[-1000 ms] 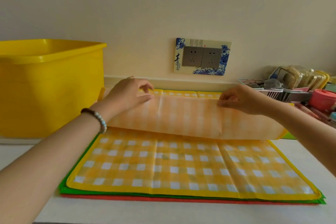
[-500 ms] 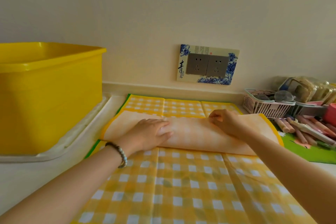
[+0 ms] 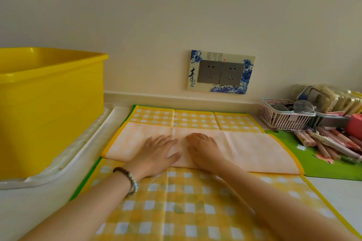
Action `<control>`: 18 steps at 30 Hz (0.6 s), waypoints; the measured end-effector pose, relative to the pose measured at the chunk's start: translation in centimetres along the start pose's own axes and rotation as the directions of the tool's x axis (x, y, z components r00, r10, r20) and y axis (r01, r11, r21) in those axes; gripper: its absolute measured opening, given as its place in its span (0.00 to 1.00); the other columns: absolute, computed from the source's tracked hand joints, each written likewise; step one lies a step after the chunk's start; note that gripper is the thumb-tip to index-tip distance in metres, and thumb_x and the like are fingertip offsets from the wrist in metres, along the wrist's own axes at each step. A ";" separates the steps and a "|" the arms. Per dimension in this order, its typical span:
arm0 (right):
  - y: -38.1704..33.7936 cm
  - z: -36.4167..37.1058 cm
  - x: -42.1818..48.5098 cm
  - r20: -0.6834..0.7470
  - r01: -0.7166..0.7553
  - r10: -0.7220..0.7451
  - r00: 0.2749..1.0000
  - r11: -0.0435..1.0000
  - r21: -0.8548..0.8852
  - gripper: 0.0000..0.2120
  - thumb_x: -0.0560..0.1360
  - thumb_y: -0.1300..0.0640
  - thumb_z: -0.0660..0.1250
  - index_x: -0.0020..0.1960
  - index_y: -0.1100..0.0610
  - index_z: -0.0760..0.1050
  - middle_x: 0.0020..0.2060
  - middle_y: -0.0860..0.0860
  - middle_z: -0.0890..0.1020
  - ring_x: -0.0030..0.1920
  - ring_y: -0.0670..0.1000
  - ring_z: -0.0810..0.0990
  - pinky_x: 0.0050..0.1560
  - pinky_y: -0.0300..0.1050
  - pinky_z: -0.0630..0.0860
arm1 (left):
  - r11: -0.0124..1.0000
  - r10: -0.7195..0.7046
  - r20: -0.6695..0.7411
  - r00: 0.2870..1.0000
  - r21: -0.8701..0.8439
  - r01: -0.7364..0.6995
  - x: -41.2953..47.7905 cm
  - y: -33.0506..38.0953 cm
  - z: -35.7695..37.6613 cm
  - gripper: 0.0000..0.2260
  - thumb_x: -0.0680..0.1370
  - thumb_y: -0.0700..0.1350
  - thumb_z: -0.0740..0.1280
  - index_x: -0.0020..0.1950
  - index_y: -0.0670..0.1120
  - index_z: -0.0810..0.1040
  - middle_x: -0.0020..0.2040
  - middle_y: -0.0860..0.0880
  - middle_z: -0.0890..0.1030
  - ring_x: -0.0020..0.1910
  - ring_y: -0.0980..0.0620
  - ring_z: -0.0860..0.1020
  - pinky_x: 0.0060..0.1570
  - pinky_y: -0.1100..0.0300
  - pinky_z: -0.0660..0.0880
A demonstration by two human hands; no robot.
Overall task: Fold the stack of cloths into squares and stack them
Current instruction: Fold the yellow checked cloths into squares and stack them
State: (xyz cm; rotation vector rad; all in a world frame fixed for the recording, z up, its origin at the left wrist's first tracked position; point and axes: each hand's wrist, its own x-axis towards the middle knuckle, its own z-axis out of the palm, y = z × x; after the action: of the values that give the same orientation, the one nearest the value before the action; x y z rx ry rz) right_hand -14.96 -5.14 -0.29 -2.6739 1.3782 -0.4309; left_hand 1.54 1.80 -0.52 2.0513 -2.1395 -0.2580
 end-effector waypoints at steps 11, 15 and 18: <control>6.3 -1.8 -3.7 0.102 -0.224 0.227 0.968 0.974 -0.044 0.26 0.79 0.38 0.47 0.76 0.42 0.52 0.76 0.44 0.52 0.76 0.47 0.48 0.74 0.48 0.44 | 1.000 0.006 0.007 1.000 0.031 -0.007 0.2 -0.5 0.2 0.39 0.69 0.75 0.42 0.76 0.58 0.48 0.78 0.57 0.46 0.76 0.56 0.43 0.74 0.52 0.41; 10.9 -3.3 -5.5 0.108 -0.320 0.328 0.939 0.944 -0.086 0.26 0.79 0.37 0.45 0.76 0.42 0.51 0.76 0.44 0.51 0.76 0.46 0.48 0.75 0.47 0.45 | 0.999 0.021 0.011 1.000 0.032 -0.021 0.1 -0.4 0.1 0.48 0.60 0.78 0.35 0.76 0.58 0.48 0.77 0.57 0.46 0.76 0.56 0.43 0.74 0.51 0.41; 13.8 -4.5 -7.1 0.093 -0.376 0.391 0.915 0.915 -0.145 0.26 0.79 0.38 0.45 0.76 0.43 0.50 0.77 0.44 0.51 0.76 0.47 0.47 0.75 0.46 0.44 | 1.000 0.018 0.002 1.000 0.012 -0.018 0.0 -0.3 0.0 0.51 0.57 0.79 0.33 0.77 0.57 0.49 0.77 0.57 0.47 0.76 0.57 0.44 0.74 0.52 0.41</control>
State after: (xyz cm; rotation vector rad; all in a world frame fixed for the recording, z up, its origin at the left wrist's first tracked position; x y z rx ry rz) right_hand -30.93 -7.30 -0.47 -2.3774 1.8900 -0.1431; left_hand 1.83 1.79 -0.62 2.0383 -2.1648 -0.2456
